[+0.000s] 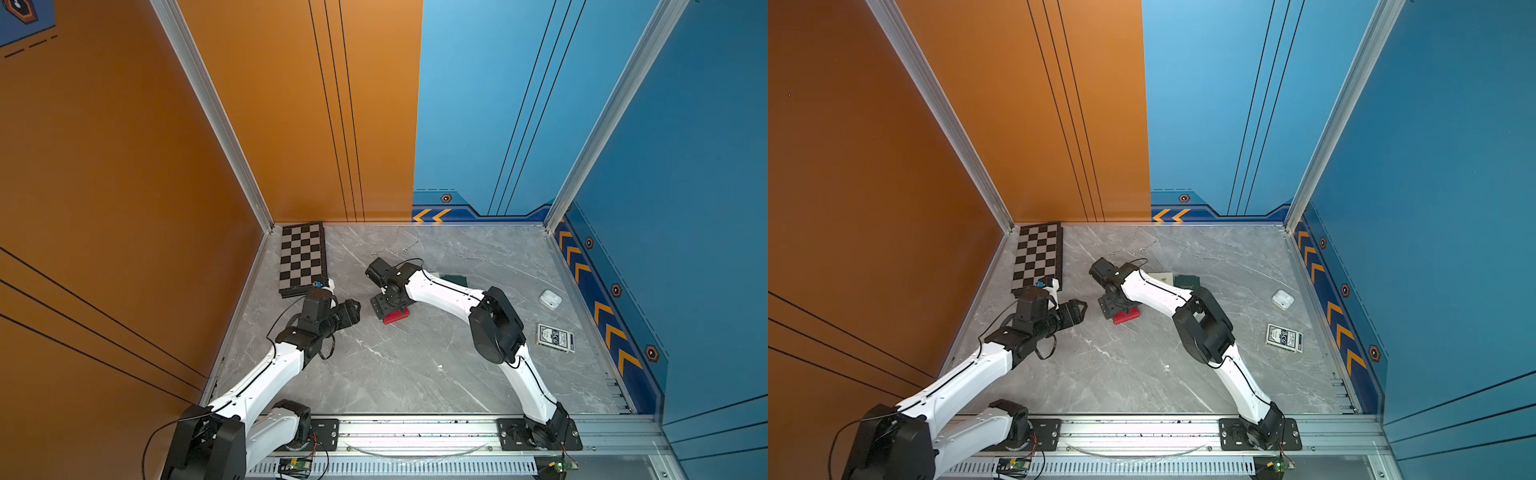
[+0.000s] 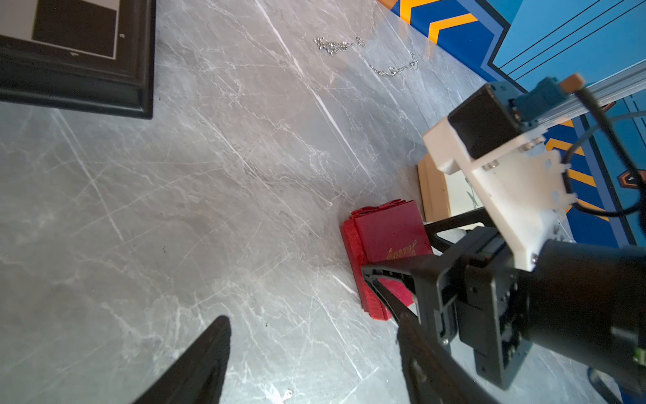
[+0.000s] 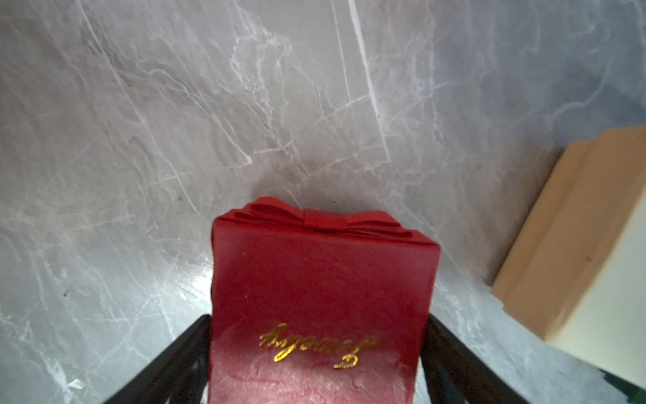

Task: Take the necklace out of the lift-off lid jewelry box
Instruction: Pick up the jewelry box from the center of the board.

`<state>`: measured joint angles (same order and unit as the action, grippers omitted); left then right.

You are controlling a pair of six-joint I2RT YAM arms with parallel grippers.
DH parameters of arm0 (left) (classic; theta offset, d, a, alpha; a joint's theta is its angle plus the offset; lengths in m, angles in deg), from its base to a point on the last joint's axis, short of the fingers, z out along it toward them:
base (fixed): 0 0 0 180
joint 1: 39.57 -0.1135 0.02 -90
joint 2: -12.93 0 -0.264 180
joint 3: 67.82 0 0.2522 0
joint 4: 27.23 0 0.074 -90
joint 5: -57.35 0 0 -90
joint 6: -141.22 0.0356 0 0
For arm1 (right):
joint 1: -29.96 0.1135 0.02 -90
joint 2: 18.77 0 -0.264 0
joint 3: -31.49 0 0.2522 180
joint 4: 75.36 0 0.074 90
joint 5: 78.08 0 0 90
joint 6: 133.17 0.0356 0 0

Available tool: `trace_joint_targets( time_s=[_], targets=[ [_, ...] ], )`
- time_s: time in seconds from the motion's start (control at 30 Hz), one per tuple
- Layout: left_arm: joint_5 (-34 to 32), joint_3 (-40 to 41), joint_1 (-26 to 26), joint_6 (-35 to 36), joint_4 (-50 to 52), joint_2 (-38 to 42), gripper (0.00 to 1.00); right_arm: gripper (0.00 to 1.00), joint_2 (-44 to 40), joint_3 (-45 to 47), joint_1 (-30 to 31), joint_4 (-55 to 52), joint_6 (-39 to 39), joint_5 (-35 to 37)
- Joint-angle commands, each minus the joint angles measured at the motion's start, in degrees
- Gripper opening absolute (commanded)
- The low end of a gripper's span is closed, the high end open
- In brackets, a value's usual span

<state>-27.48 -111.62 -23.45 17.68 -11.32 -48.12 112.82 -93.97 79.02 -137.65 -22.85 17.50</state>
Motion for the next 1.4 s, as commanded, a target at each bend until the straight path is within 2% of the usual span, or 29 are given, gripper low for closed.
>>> trace_joint_targets(
  time_s=[0.0,0.23,0.5,0.63,0.67,0.73,0.9,1.03,1.13,1.37],
  targets=[
    [1.57,1.01,-0.52,1.68,-1.97,0.05,0.78,0.87,1.79,-1.15,-0.98,-2.49,-1.07,-0.55],
    [6.66,2.48,-0.63,1.99,-9.41,-1.58,0.83,0.82,-1.27,0.17,-2.01,-2.79,-2.82,-3.05],
    [13.13,5.63,0.04,2.61,-21.47,-2.93,0.84,0.81,-10.21,4.95,-3.56,-5.27,-6.47,-6.0],
    [14.91,5.57,1.56,4.46,-22.55,-2.78,0.85,0.8,-16.48,8.39,-4.32,-6.55,-7.27,-8.86],
    [15.72,5.69,1.85,4.81,-22.95,-2.75,0.9,0.8,-17.83,8.41,-4.5,-7.06,-7.43,-9.54],
    [17.11,6.01,2.76,5.47,-24.73,-2.3,0.92,0.8,-20.61,10.69,-4.87,-9.05,-8.15,-10.12],
    [18.74,6.42,8.25,12.6,-26.03,0.39,0.92,0.8,-26.09,11.67,-6.34,-14.02,-9.65,-12.04],
    [14.21,7.38,15.32,19.29,-26.8,2.93,0.93,0.8,-29.12,11.61,-7.04,-16.91,-10.62,-13.37],
    [12.74,9.25,17.55,21.45,-29.61,4.78,1.0,0.8,-30.49,11.65,-7.15,-18.36,-10.82,-13.61],
    [11.21,10.48,22.86,29.71,-31.36,5.46,0.99,0.8,-32.86,12.04,-7.13,-19.32,-11.33,-14.81]
  ],
)
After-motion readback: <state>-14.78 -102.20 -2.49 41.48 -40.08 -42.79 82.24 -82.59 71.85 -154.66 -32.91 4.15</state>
